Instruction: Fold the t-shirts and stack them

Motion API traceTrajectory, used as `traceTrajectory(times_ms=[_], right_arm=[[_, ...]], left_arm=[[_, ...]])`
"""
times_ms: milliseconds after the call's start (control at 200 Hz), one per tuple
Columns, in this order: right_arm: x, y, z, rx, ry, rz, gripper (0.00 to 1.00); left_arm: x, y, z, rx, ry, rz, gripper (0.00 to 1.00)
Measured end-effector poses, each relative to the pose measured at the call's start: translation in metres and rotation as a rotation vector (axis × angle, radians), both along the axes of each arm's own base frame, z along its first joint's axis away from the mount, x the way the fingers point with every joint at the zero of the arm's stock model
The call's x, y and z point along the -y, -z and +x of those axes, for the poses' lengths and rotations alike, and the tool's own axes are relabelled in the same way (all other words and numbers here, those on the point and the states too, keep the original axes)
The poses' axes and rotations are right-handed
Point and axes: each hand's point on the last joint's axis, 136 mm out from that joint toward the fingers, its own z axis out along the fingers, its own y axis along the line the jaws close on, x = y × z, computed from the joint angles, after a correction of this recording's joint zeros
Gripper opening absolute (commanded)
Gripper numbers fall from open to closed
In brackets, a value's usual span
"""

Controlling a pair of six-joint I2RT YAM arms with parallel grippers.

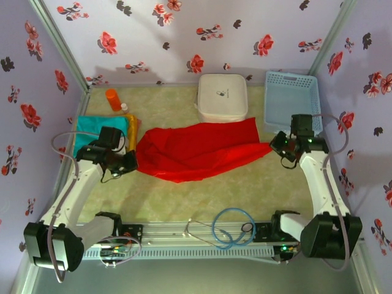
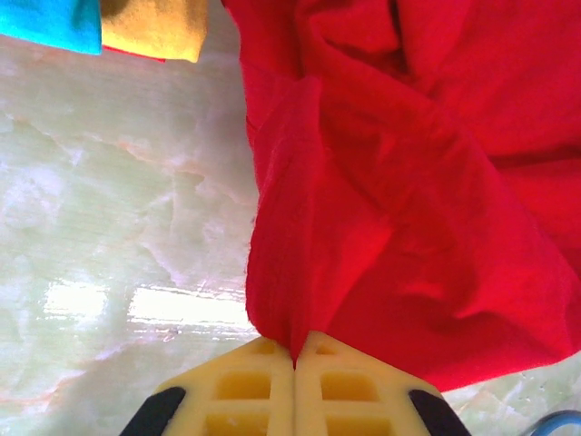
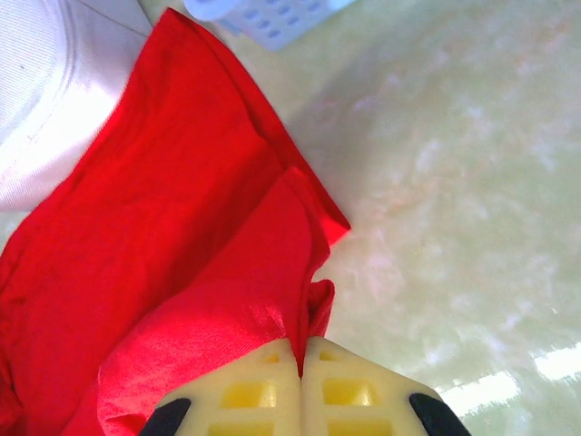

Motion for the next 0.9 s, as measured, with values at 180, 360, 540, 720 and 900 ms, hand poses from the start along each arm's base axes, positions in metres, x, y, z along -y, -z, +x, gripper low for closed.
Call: traceTrajectory(times_ms=[180, 360, 540, 720, 900], right_arm=[[0.01, -0.015, -0.026, 0.035, 0.044, -0.007, 0.0], [0.018, -0.01, -0.034, 0.028, 0.082, -0.007, 0.0], [0.017, 0.007, -0.034, -0.035, 0.088, 0.016, 0.0], [0.02, 0.02, -0.023, -0.074, 0.093, 0.019, 0.0], [0.028, 0.025, -0.007, -0.09, 0.114, 0.015, 0.0]], left_arm=[[-0.002, -0.018, -0.001, -0.003, 0.012, 0.007, 0.0], [0.006, -0.043, 0.0, 0.019, 0.029, -0.043, 0.0], [0.018, -0.06, 0.014, 0.017, 0.048, -0.094, 0.0], [0.029, -0.065, 0.057, -0.007, 0.054, -0.106, 0.0], [0.042, -0.052, 0.115, -0.029, 0.054, -0.114, 0.0]])
